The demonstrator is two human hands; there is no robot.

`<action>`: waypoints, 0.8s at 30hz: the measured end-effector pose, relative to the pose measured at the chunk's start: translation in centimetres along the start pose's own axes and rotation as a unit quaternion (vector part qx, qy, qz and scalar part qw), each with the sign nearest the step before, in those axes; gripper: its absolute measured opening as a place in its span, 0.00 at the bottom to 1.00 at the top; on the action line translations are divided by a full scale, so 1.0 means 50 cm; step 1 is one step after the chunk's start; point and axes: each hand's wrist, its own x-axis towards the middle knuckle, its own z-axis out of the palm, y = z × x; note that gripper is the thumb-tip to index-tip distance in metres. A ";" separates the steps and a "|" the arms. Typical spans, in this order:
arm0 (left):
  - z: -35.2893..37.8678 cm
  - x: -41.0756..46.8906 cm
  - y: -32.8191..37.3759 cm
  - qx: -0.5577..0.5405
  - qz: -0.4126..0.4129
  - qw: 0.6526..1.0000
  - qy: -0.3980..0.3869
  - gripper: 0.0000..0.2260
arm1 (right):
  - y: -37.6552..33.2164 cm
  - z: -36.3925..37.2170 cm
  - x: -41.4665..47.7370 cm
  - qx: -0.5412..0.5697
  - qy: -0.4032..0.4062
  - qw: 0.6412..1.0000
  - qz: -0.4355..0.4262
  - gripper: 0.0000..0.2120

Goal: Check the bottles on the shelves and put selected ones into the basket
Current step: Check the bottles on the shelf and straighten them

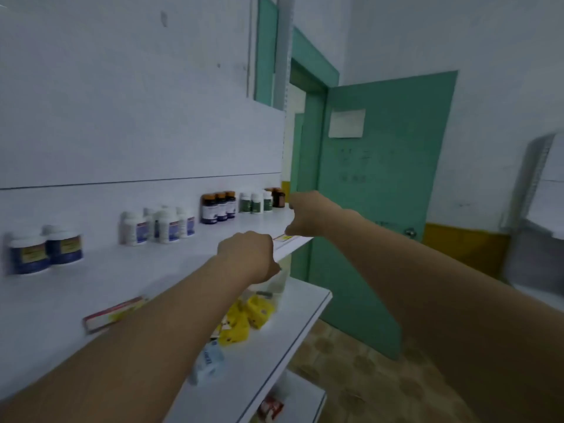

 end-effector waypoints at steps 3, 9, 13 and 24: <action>0.030 0.106 0.124 -0.016 0.018 1.000 0.002 0.19 | 0.147 0.014 0.032 0.004 -0.009 0.999 0.033 0.18; 0.076 0.316 0.258 -0.030 0.034 0.999 -0.003 0.18 | 0.383 0.025 0.159 -0.020 -0.010 0.997 0.077 0.13; 0.109 0.465 0.275 -0.035 0.032 0.999 -0.009 0.18 | 0.483 0.081 0.278 -0.015 -0.018 0.996 0.081 0.15; 0.168 0.828 0.167 -0.027 -0.031 0.999 0.002 0.15 | 0.561 0.188 0.698 -0.001 -0.010 1.000 -0.002 0.20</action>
